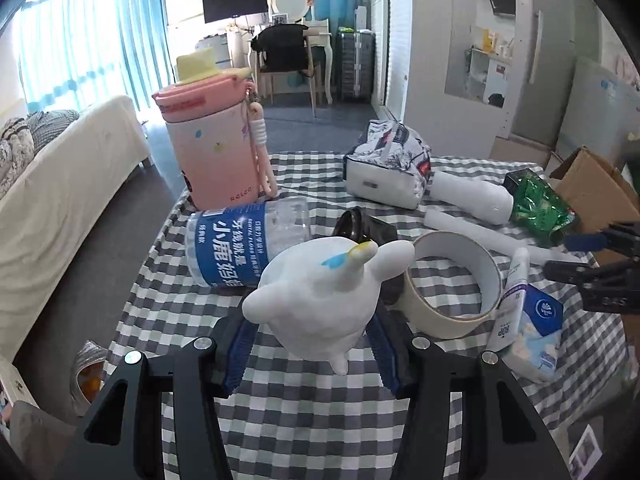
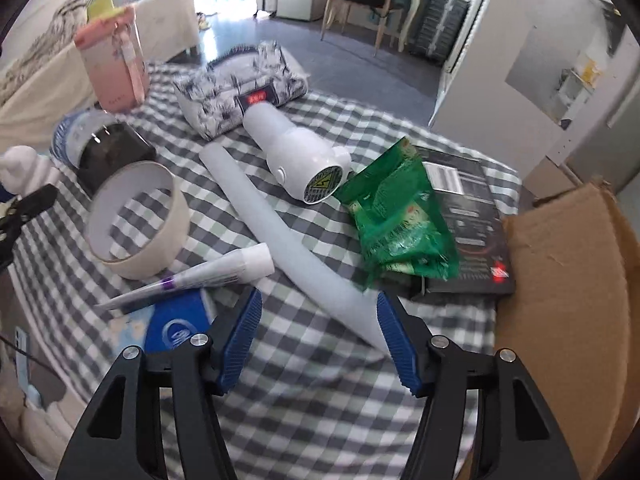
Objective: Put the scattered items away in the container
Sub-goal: 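Grasp the white figurine with the left tool while the right tool grasps the white foam tube, then carry figurine and foam tube to the cardboard box and release both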
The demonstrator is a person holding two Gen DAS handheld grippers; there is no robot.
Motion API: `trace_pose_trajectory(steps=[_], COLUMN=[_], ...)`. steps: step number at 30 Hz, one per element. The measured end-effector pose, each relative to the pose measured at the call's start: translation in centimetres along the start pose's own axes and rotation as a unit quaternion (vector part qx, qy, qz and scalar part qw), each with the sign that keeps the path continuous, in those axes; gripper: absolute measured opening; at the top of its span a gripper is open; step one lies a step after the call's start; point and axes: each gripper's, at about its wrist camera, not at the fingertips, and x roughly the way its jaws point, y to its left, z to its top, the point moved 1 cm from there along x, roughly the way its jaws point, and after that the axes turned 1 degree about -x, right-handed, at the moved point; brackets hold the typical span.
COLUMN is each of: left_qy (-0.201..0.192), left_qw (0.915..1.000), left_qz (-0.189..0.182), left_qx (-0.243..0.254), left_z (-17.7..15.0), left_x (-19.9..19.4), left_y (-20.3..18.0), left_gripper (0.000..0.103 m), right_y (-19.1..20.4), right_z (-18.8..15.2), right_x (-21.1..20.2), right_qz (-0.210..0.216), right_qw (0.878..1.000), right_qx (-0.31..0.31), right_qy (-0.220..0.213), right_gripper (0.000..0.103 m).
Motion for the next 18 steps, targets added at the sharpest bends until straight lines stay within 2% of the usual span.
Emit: trace_pose_trajectory(steps=[2, 5, 7, 9, 12, 18], left_qy=[0.003, 0.01, 0.012, 0.015, 0.012, -0.006], left_qw=[1.0, 1.0, 0.9999, 0.9999, 0.9999, 0.9999], left_qz=[0.0, -0.002, 0.0, 0.001, -0.001, -0.015], left_qx=[0.0, 0.0, 0.0, -0.001, 0.0, 0.001], left_z=[-0.1, -0.2, -0.4, -0.4, -0.5, -0.3], left_x=[0.3, 0.7, 0.9, 1.1, 0.8, -0.4], left_y=[-0.1, 0.0, 0.0, -0.1, -0.3, -0.8], left_gripper=[0.054, 0.054, 0.054, 0.054, 0.054, 0.053], right_y=[-0.5, -1.3, -1.5, -1.6, -1.5, -1.2], right_z=[0.1, -0.1, -0.2, -0.3, -0.5, -1.1], right_x=[1.3, 1.9, 1.8, 1.3, 0.0, -2.2], right_qz=[-0.013, 0.007, 0.009, 0.002, 0.008, 0.032], right_qw=[1.0, 1.0, 1.0, 1.0, 0.999, 0.998], right_qx=[0.001, 0.018, 0.025, 0.028, 0.031, 0.041], right_qy=[0.017, 0.014, 0.013, 0.01, -0.006, -0.037], right_gripper=[0.06, 0.06, 0.051, 0.031, 0.01, 0.009])
